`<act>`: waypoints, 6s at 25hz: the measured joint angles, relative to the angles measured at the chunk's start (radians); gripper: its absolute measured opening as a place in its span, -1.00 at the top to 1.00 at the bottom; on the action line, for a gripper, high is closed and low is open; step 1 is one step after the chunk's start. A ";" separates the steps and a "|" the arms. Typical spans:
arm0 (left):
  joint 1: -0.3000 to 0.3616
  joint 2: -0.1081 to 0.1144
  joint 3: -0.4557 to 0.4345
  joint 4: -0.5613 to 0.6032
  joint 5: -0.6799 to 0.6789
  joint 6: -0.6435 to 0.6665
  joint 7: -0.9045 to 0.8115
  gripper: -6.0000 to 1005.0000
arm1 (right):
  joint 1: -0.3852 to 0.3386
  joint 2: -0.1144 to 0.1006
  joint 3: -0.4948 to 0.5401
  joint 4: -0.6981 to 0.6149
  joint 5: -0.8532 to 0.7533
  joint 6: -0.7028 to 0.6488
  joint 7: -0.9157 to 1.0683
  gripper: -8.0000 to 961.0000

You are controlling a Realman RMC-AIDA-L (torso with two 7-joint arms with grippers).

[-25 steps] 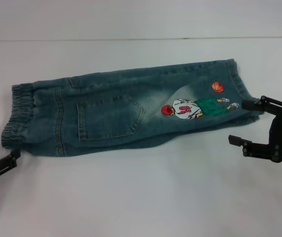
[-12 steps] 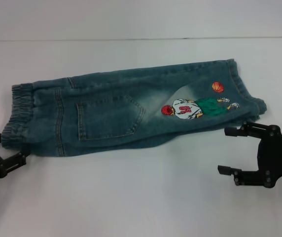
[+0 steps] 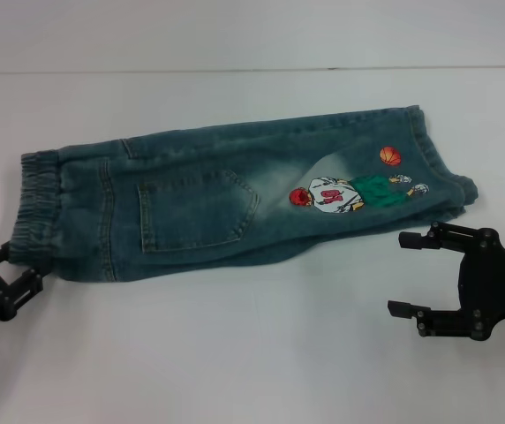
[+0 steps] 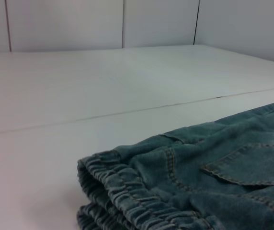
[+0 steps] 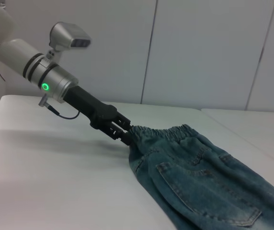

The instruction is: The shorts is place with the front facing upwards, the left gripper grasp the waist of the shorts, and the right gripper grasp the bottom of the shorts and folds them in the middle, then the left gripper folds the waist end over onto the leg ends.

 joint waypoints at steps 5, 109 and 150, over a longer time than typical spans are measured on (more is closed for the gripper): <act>-0.015 0.004 0.015 0.002 0.047 0.014 -0.024 0.01 | 0.000 0.000 0.000 0.001 -0.002 0.000 0.000 -0.71; -0.189 -0.010 0.773 0.303 -0.415 0.063 -0.418 0.04 | -0.001 -0.059 0.068 0.186 0.033 -0.047 -0.162 0.97; 0.063 0.000 0.139 -0.067 0.020 0.511 0.109 -0.87 | -0.054 0.003 0.075 0.114 -0.093 -0.060 -0.117 -0.96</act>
